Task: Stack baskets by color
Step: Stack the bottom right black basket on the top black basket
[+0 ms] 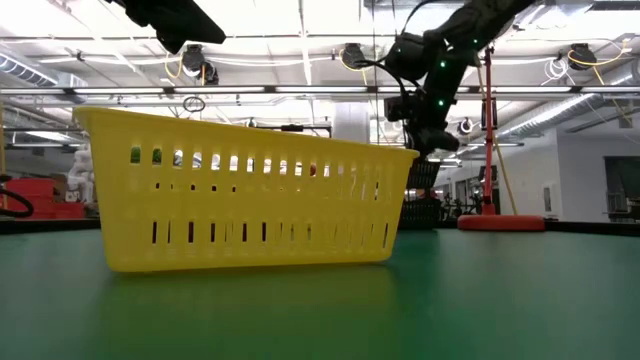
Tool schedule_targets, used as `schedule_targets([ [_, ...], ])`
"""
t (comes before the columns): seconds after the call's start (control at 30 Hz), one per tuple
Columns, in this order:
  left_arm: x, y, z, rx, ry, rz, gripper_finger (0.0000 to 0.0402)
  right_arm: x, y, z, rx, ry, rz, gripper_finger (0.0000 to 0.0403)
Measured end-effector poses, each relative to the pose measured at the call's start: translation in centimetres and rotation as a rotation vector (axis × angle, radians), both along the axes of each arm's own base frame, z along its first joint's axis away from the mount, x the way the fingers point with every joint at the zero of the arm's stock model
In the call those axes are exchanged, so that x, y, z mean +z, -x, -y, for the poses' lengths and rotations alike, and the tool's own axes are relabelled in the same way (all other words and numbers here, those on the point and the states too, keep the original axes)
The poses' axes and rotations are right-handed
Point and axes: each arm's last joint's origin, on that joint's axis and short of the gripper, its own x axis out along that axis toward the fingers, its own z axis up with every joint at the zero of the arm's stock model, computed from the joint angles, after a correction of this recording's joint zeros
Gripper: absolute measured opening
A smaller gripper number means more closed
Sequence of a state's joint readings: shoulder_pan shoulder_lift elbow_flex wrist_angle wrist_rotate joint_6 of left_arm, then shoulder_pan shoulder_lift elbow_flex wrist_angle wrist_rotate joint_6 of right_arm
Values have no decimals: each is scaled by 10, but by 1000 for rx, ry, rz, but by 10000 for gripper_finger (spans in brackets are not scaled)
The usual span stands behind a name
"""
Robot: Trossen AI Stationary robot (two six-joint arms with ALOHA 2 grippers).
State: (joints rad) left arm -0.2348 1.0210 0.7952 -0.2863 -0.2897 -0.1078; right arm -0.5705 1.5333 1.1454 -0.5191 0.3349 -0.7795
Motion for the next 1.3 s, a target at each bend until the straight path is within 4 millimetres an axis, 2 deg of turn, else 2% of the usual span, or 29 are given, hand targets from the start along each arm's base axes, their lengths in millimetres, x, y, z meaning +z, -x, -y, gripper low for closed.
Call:
schedule_targets([
  [0.27, 0, 0, 0, 0, 0, 0, 24, -14, 2, 2, 18, -13, 59, 9],
  [0.7, 0, 0, 0, 0, 1, 1, 24, -24, 6, 4, -19, -17, 84, 9],
  [1.3, 0, 0, 0, 0, 2, 4, 24, -26, 6, 5, -34, -31, 127, 9],
])
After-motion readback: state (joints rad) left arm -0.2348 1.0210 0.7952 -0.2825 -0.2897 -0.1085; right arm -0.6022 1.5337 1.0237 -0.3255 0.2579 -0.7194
